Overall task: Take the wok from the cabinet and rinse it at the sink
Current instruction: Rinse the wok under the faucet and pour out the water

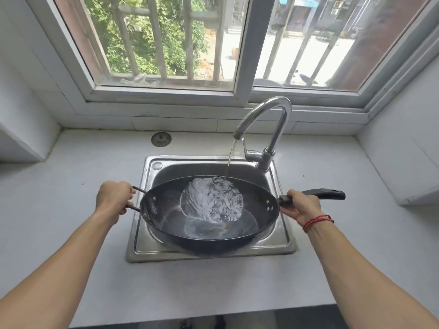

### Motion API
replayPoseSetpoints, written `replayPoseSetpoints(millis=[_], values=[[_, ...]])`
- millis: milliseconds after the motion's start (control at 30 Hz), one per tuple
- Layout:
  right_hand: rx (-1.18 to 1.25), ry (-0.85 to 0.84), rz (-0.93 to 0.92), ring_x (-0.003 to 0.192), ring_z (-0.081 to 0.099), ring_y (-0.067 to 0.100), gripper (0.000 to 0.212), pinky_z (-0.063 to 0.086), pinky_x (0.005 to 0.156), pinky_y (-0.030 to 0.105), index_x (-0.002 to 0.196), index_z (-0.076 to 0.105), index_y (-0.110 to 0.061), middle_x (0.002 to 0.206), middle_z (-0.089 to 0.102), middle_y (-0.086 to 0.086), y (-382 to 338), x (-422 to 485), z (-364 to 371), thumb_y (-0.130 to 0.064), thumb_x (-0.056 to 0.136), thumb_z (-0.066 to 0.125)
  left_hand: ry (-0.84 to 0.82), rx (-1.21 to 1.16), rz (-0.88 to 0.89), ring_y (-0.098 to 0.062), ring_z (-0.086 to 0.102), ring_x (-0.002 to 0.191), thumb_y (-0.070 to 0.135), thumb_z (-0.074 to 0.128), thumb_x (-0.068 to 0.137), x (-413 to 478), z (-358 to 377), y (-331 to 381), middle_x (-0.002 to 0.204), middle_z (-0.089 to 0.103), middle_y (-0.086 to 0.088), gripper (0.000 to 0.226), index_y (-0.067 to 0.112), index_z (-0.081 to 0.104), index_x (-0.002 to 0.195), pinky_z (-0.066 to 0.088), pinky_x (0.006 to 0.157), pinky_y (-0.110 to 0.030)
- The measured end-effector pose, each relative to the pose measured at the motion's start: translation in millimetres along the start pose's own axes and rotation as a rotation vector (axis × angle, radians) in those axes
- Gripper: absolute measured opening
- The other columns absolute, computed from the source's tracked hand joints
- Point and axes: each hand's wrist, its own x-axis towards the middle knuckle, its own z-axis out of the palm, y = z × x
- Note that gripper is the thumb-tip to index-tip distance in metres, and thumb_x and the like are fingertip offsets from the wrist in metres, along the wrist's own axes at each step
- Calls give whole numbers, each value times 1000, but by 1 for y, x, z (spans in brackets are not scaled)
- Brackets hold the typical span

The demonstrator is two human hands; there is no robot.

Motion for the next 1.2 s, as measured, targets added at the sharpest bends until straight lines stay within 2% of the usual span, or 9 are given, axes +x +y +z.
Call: replayPoseSetpoints(millis=[200, 333, 500, 600, 700, 800, 933, 1067, 1200], values=[[-20, 72, -64, 72, 67, 30, 10, 61, 61, 45, 82, 51, -1, 81, 64, 18, -17, -8, -20, 2, 91, 55, -61, 37, -10, -30, 55, 50, 5, 44, 81, -2, 25, -8, 64, 55, -11, 23, -3, 66, 78, 26, 47, -25], [-53, 127, -125, 75, 69, 33, 8, 61, 63, 46, 83, 53, 0, 83, 65, 19, -31, -12, -33, 1, 89, 57, -112, 48, -40, -39, 70, 61, 7, 43, 77, -3, 42, -14, 67, 58, -11, 25, -2, 66, 81, 26, 44, -23], [-74, 158, -202, 73, 69, 30, 10, 60, 70, 43, 81, 53, -1, 82, 64, 17, -47, -19, -43, 0, 89, 58, -134, 63, -44, -29, 57, 50, 5, 47, 81, -8, 60, -13, 63, 57, -13, 17, 0, 64, 80, 28, 45, -23], [-74, 162, -245, 73, 69, 32, 11, 62, 64, 41, 80, 52, 1, 83, 64, 18, -56, -24, -48, 0, 90, 58, -152, 50, -48, -28, 57, 51, 6, 45, 79, -10, 68, -13, 69, 59, -13, 18, 3, 63, 80, 28, 45, -22], [-87, 158, -284, 76, 70, 34, 10, 62, 67, 41, 82, 53, 2, 85, 64, 21, -63, -27, -52, -1, 90, 58, -165, 61, -51, -27, 58, 46, 5, 43, 82, -13, 76, -14, 69, 58, -9, 19, 2, 62, 81, 26, 42, -22], [-98, 148, -337, 75, 70, 35, 11, 61, 63, 38, 81, 55, 2, 85, 64, 21, -69, -30, -56, -3, 90, 59, -210, 73, -59, -27, 63, 50, 4, 40, 84, -17, 83, -16, 74, 56, -8, 20, 0, 60, 86, 26, 40, -21], [-106, 141, -413, 81, 70, 38, 14, 61, 72, 43, 79, 54, 1, 85, 64, 21, -76, -34, -59, -5, 90, 61, -248, 68, -74, -33, 65, 55, 4, 40, 85, -20, 91, -18, 81, 55, -13, 21, -3, 59, 87, 29, 43, -24], [-81, 125, -471, 80, 70, 37, 15, 61, 69, 40, 82, 53, 0, 89, 63, 22, -81, -33, -60, -7, 91, 63, -258, 56, -66, -30, 64, 49, 6, 39, 85, -22, 96, -15, 84, 55, -11, 20, 1, 58, 86, 36, 45, -26], [-53, 88, -508, 84, 71, 40, 15, 61, 70, 41, 91, 55, 4, 93, 65, 27, -84, -29, -61, -8, 90, 64, -247, 46, -79, -32, 67, 53, 9, 41, 86, -19, 101, -15, 88, 56, -11, 19, 3, 59, 89, 44, 49, -29]])
